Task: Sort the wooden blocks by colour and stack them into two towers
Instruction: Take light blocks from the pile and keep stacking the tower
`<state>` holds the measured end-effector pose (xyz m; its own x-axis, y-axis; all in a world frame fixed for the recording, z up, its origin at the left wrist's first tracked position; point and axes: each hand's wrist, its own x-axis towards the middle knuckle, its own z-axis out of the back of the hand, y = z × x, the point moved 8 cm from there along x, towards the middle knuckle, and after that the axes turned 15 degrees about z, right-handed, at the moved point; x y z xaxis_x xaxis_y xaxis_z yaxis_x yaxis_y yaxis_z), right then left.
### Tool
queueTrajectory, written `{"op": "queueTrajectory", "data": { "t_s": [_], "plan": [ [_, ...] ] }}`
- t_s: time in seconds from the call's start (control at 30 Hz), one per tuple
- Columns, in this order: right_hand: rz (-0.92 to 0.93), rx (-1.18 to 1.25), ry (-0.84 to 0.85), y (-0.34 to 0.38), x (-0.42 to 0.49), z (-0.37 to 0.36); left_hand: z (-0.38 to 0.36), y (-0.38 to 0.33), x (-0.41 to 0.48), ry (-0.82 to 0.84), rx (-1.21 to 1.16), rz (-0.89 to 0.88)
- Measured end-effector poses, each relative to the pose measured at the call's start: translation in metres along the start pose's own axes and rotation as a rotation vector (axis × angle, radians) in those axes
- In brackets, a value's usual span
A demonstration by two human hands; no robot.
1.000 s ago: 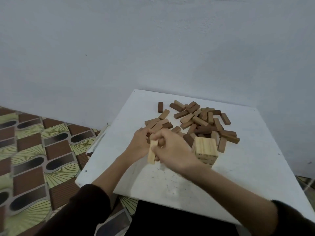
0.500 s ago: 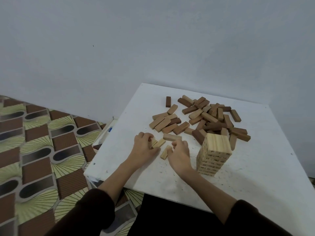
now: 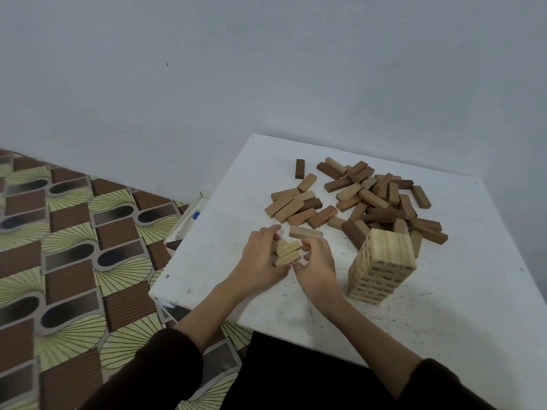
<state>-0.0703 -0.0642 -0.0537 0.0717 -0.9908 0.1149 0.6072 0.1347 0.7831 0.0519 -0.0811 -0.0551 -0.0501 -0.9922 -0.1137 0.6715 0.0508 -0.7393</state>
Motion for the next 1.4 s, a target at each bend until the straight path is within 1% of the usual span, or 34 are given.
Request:
{"op": "queueTrajectory", "data": {
  "t_s": [0.1, 0.17, 0.3, 0.47, 0.67, 0.83, 1.0, 1.4],
  "plan": [
    [0.090, 0.028, -0.044, 0.001, -0.002, 0.000, 0.005, -0.001, 0.002, 0.047, -0.047, -0.031],
    [0.127, 0.038, -0.068, 0.003, -0.003, 0.001, 0.008, 0.001, 0.004, 0.052, -0.031, -0.064],
    [0.232, 0.030, -0.069, 0.007, -0.001, 0.002, 0.014, 0.007, 0.007, 0.050, -0.032, -0.064],
    [0.250, 0.022, -0.025, 0.005, 0.004, -0.006, 0.013, 0.004, 0.011, 0.073, -0.067, -0.060],
    [0.305, 0.049, -0.109, 0.002, 0.002, -0.004, 0.011, 0.009, 0.012, 0.101, -0.160, -0.017],
    [0.321, 0.044, -0.131, 0.000, 0.002, -0.005, 0.011, 0.010, 0.011, 0.098, -0.187, -0.012],
    [0.261, 0.055, -0.112, -0.007, 0.003, -0.004, 0.010, 0.012, 0.011, 0.081, -0.178, -0.004],
    [0.261, 0.080, -0.143, -0.012, 0.003, -0.004, 0.011, 0.010, 0.009, 0.030, -0.164, -0.034]
  ]
}}
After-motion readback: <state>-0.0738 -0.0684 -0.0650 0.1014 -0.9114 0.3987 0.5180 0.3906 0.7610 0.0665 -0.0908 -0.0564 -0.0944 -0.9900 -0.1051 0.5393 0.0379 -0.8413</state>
